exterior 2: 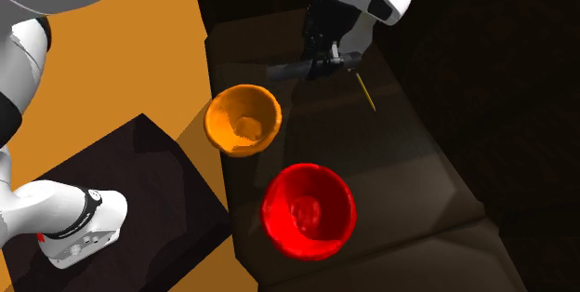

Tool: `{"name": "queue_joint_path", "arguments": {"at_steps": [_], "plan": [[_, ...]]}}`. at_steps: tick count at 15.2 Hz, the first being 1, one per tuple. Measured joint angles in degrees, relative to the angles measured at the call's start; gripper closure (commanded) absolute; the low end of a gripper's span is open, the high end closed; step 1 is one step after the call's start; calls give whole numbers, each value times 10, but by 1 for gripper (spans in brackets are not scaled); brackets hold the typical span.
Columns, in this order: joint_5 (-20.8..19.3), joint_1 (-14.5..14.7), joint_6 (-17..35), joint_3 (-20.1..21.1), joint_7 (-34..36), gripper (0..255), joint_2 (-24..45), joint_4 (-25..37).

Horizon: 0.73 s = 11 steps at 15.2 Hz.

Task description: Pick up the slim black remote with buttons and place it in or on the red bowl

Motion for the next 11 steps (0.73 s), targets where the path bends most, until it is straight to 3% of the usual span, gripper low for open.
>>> {"name": "queue_joint_path", "arguments": {"at_steps": [2,11], "plan": [[-7,-6,21,-7,-20,255,-32,-54],[-33,-60,71,-41,-122,255,-116,-194]]}}
